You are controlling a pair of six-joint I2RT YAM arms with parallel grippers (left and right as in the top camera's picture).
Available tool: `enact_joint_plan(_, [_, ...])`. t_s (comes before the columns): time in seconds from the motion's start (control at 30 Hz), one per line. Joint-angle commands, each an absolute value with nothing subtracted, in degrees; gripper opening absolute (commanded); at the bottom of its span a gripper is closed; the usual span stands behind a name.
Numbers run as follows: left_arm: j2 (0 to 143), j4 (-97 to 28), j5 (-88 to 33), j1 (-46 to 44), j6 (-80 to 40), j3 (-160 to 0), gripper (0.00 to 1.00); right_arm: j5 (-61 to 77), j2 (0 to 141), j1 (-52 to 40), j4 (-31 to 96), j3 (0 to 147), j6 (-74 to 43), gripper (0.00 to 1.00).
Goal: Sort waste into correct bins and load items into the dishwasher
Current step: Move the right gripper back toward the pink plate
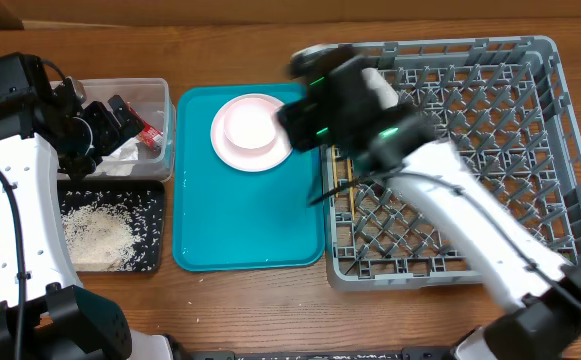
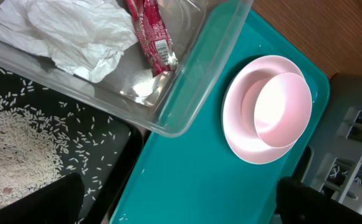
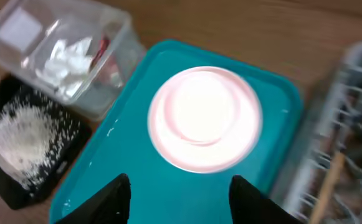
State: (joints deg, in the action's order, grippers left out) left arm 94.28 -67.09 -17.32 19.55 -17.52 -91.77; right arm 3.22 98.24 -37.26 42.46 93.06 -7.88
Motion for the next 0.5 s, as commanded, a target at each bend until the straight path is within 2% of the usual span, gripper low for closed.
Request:
enact_joint_plan(0.0, [93.0,-67.0,-17.1,19.4,-16.3,-92.7,1.00,-10.0,104.8,-43.2,39.1,93.8,0.2,0.56])
enact_joint_plan(0.2, [93.0,-67.0,-17.1,19.4,-16.3,-92.7,1.00,-13.1,113.4,-45.4,32.6,93.8,3.5,0.62])
enact_joint_plan(0.47, [93.0,-67.0,-17.1,19.4,-16.3,-92.7,1.00,-10.1,120.2,-44.4,23.6,93.7,7.6,0.62])
